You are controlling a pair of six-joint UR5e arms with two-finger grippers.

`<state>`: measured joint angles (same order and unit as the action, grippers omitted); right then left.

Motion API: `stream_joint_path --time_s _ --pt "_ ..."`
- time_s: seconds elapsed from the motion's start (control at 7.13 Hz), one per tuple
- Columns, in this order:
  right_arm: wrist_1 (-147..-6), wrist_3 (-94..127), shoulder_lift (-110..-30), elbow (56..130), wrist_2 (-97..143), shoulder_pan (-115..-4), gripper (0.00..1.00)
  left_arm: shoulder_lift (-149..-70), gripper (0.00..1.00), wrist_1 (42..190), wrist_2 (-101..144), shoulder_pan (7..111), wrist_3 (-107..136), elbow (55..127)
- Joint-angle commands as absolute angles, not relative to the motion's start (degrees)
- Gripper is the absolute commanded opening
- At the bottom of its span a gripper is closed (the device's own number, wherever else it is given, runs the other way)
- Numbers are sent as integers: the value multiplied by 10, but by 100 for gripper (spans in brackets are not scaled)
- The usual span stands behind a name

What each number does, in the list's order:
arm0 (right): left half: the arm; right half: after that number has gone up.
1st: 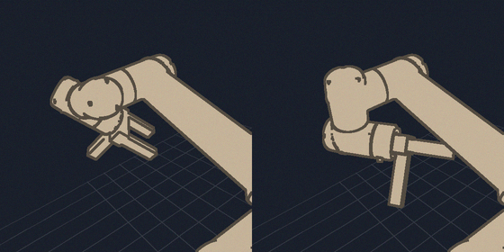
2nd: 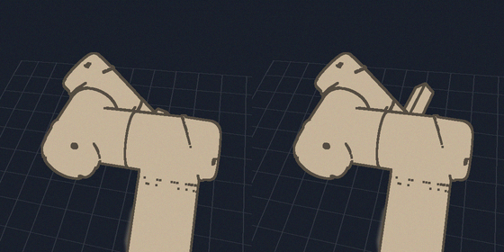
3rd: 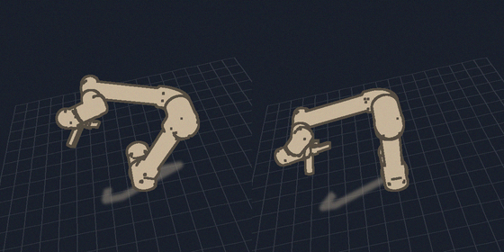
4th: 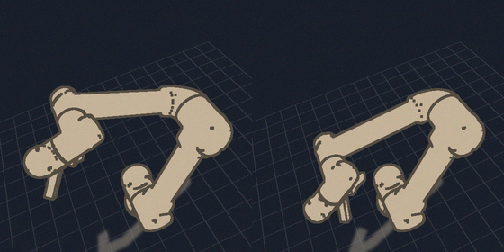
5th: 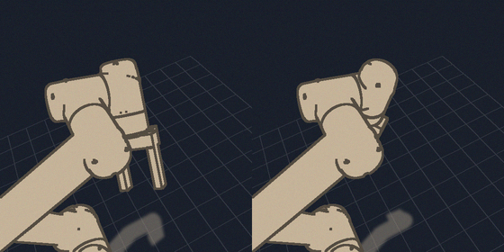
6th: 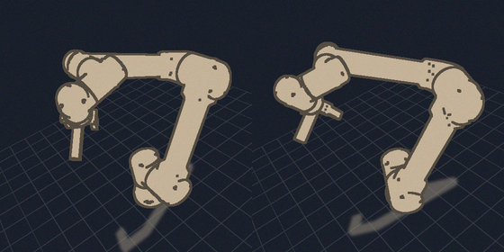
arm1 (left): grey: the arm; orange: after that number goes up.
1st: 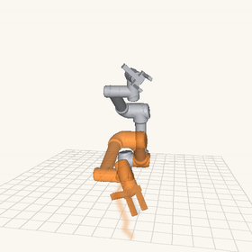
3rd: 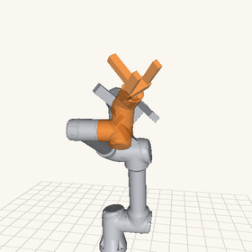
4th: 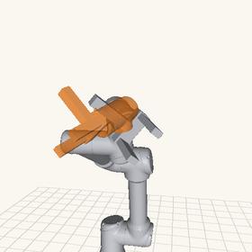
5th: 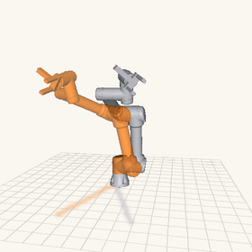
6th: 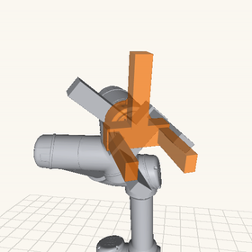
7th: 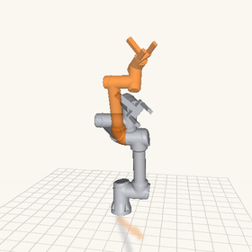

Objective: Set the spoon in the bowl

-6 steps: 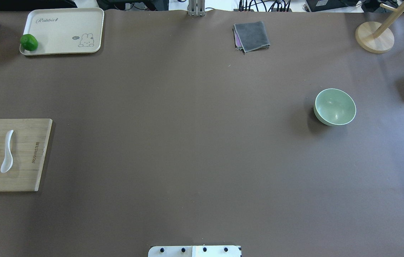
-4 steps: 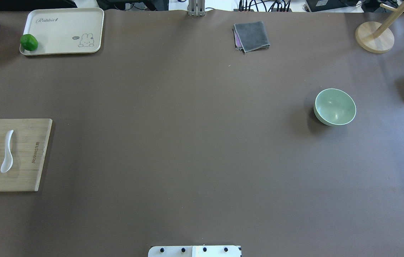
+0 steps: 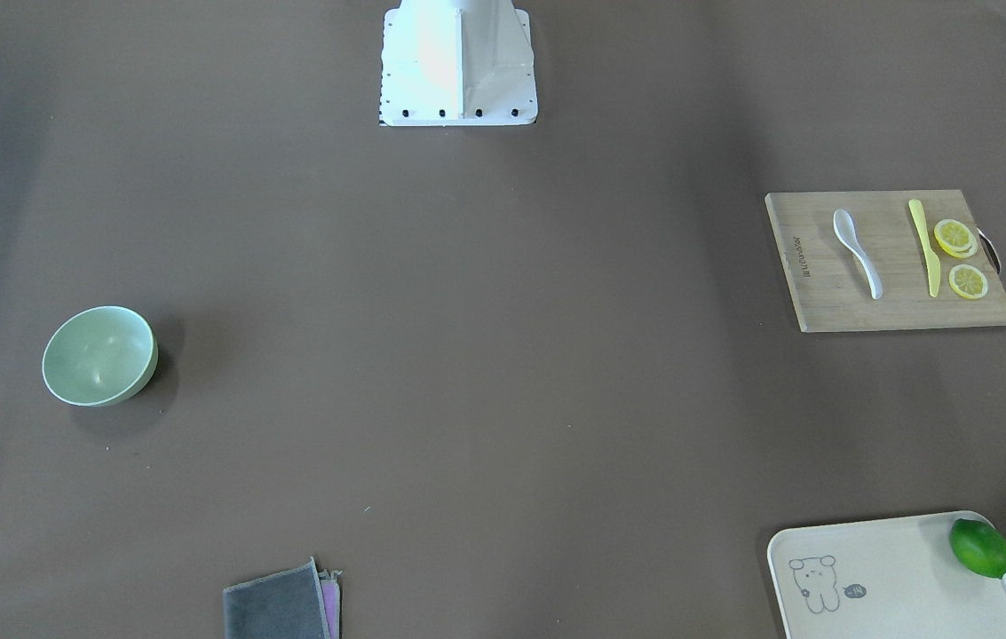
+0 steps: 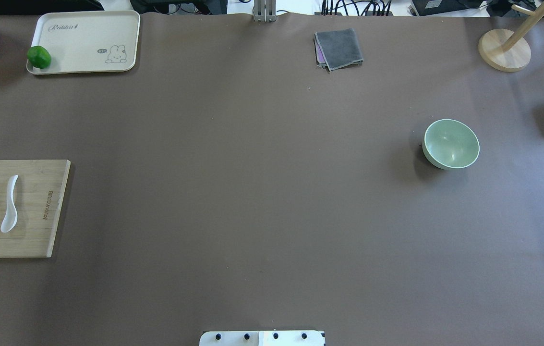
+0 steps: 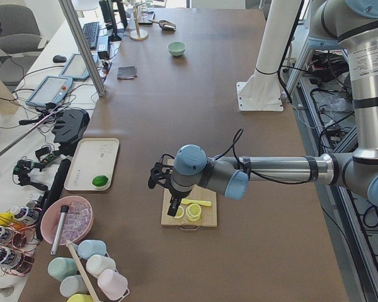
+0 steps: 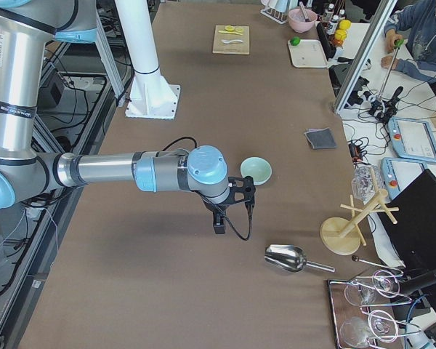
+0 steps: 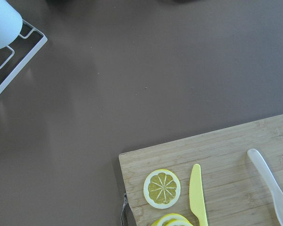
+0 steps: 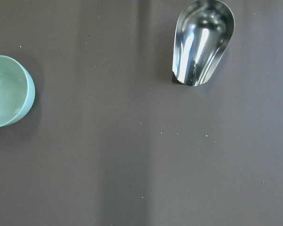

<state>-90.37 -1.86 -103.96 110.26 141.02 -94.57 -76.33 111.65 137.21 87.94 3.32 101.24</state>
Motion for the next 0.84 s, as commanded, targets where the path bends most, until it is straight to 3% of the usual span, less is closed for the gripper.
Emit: stream_joint_path --time_s 0.0,0.7 --pt "-904 -19 -1037 1103 1406 -946 100 -755 98 1112 1403 879 83 1012" --pt "-904 -18 -1036 1097 1404 -945 100 -765 98 1059 1431 877 157 1025"
